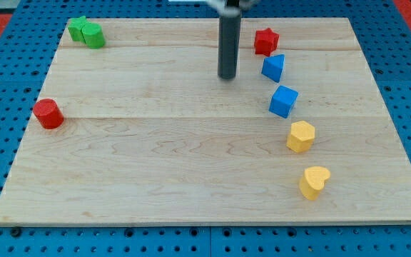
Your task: Place the red circle above the red star
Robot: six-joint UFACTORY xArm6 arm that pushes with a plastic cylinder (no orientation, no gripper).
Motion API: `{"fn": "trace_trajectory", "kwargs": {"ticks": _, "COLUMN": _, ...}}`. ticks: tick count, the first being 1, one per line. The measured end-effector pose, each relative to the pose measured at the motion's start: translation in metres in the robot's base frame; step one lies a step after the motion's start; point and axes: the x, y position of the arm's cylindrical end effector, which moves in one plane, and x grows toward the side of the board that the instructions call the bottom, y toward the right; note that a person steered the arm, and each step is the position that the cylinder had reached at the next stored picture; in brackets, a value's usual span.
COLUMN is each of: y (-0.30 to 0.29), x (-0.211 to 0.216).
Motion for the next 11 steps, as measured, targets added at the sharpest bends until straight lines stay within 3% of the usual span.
{"fn": "trace_trajectory", "kwargs": {"ticks": 1, "y": -0.132, "x": 0.059}}
{"fn": "trace_trajectory", "kwargs": {"ticks": 2, "y": -0.224, "x": 0.108}}
{"fn": "trace_trajectory", "kwargs": {"ticks": 3, "y": -0.295, "x": 0.098}}
{"fn": "trace_trajectory", "kwargs": {"ticks": 4, "y": -0.276, "x": 0.030}}
{"fn": "trace_trajectory", "kwargs": {"ticks": 5, "y": -0.196, "x": 0.001}}
{"fn": "trace_trajectory", "kwargs": {"ticks": 6, "y": -0.207, "x": 0.004}}
{"fn": "trace_trajectory", "kwargs": {"ticks": 7, "y": -0.253, "x": 0.041}}
{"fn": "trace_trajectory", "kwargs": {"ticks": 8, "y": -0.304, "x": -0.002}}
{"fn": "trace_trajectory", "kwargs": {"ticks": 10, "y": -0.100, "x": -0.060}}
{"fn": "trace_trajectory", "kwargs": {"ticks": 11, "y": -0.055, "x": -0.017}}
